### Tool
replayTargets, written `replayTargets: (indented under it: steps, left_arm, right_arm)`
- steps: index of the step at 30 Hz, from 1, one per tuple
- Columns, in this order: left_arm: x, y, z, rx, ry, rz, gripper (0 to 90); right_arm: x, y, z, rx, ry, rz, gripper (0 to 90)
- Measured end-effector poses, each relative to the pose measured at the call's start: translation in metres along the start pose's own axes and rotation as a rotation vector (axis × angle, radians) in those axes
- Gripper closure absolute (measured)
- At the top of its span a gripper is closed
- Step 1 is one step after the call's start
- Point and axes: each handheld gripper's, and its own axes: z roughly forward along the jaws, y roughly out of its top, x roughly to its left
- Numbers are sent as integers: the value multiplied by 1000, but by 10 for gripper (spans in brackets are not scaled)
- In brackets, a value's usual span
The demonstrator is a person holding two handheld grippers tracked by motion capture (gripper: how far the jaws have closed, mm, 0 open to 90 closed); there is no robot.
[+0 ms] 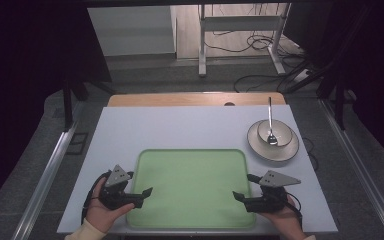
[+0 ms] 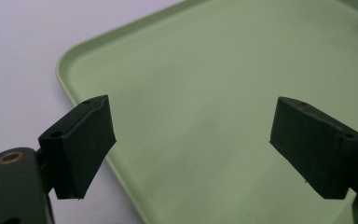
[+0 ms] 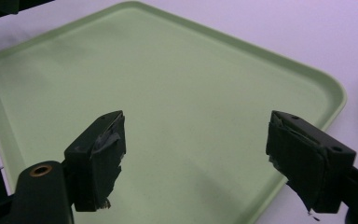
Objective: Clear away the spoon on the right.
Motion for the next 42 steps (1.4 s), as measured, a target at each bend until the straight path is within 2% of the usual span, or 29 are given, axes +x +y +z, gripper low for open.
replayTargets:
  steps: [5, 12, 16, 21, 27, 32, 35, 39, 42]
  left_arm:
    - [0, -4, 2, 2, -2, -12, 126]
    - [-6, -7, 0, -2, 5, 20, 119]
    - [-7, -7, -1, -6, 5, 16, 118]
    - [-8, -6, 0, -2, -2, 25, 118]
    - [-2, -7, 4, 16, -9, -11, 119]
    - [-2, -7, 4, 20, 0, -14, 119]
    - [-3, -7, 3, 18, 1, -7, 119]
    - [-2, -7, 2, 13, 3, -8, 120]
    - [-1, -7, 1, 3, 6, -5, 123]
  right_arm:
    - [-1, 0, 3, 12, 6, -1, 196]
    - [4, 3, 3, 9, 13, -18, 196]
    - [8, 3, 4, 36, 24, -16, 191]
    - [13, 4, 2, 42, 24, -24, 185]
    - [11, 5, 3, 49, 15, -38, 183]
    - [9, 7, 0, 44, 17, -41, 185]
    - [9, 10, -1, 42, 19, -44, 190]
    - [10, 22, -2, 48, 20, -15, 171]
    - [10, 27, -4, 46, 20, -17, 171]
